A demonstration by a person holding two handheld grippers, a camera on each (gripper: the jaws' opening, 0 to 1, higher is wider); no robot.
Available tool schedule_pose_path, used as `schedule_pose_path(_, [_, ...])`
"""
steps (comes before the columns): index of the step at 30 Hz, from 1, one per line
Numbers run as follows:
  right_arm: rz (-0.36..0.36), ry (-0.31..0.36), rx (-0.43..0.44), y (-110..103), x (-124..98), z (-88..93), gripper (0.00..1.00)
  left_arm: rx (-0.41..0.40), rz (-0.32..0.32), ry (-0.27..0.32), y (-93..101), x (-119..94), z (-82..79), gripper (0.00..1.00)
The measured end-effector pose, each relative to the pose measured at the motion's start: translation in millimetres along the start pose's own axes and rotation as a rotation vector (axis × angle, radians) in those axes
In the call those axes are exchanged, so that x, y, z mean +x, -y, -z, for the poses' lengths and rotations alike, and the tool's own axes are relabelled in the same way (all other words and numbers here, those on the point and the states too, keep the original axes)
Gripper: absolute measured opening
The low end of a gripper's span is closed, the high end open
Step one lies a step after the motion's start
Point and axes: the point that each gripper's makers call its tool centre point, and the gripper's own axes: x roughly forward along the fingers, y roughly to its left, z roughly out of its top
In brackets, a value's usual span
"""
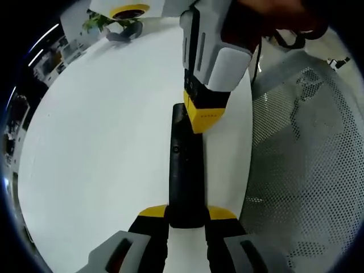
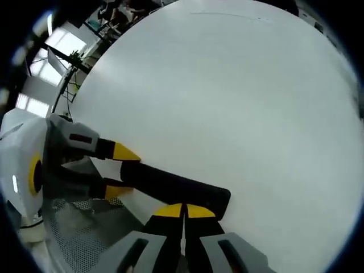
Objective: Press the specified remote control buttons in sequence, fully releasing each button before pressing the next.
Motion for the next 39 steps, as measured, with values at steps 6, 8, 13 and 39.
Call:
schedule_pose_path(6, [0.045, 0.026, -0.062, -1.4, -0.4, 0.7, 0.00, -0.001, -0.001, -0.004, -0.1, 0.2, 0.2, 0.24])
schedule_pose_path(8, [0.041, 0.037, -0.032, -1.6, -2.6, 1.9, 0.00, -0.004, -0.004, -0.010, 0.7, -0.3, 0.1, 0.24])
schedule_pose_path(13, [0.009, 0.017, -0.017, -2.8, -6.5, 2.4, 0.00, -0.008, -0.009, -0.012, 1.2, -0.8, 0.4, 0.24])
schedule_pose_path(39, [0.051, 0.061, -0.068, -0.7, -2.6, -10.9, 0.00, -0.015, -0.009, 0.006, 0.4, -0.5, 0.2, 0.24])
